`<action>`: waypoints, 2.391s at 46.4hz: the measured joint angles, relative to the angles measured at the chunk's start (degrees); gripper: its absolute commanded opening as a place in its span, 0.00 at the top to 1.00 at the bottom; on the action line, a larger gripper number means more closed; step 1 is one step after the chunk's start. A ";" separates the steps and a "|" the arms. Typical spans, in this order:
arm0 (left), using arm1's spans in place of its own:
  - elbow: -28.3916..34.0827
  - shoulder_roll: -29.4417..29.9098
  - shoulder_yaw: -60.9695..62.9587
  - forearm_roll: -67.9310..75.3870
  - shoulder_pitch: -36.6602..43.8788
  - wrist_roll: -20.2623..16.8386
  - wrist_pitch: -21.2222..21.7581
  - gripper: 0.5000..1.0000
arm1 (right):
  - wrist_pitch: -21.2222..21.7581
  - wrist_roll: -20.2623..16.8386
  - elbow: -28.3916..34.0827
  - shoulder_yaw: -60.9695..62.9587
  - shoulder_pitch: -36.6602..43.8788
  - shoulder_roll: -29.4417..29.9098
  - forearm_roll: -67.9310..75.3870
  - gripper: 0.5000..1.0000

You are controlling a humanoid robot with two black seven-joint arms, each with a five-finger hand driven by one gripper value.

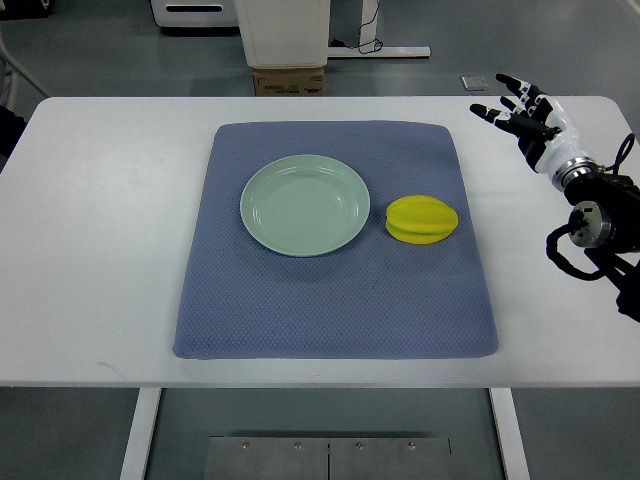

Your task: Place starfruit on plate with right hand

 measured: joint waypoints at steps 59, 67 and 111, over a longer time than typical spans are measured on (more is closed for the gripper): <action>0.08 0.00 0.08 0.01 -0.08 0.03 0.00 0.00 | -0.04 0.24 -0.72 0.27 -0.43 0.01 0.00 0.00; 0.08 0.00 0.08 -0.03 -0.08 0.00 0.00 0.00 | -0.04 0.56 -0.69 0.35 -0.42 0.43 0.00 0.00; 0.07 0.00 0.08 0.00 -0.07 0.04 0.00 0.00 | -0.20 15.48 -0.60 0.34 -1.60 3.15 0.07 0.00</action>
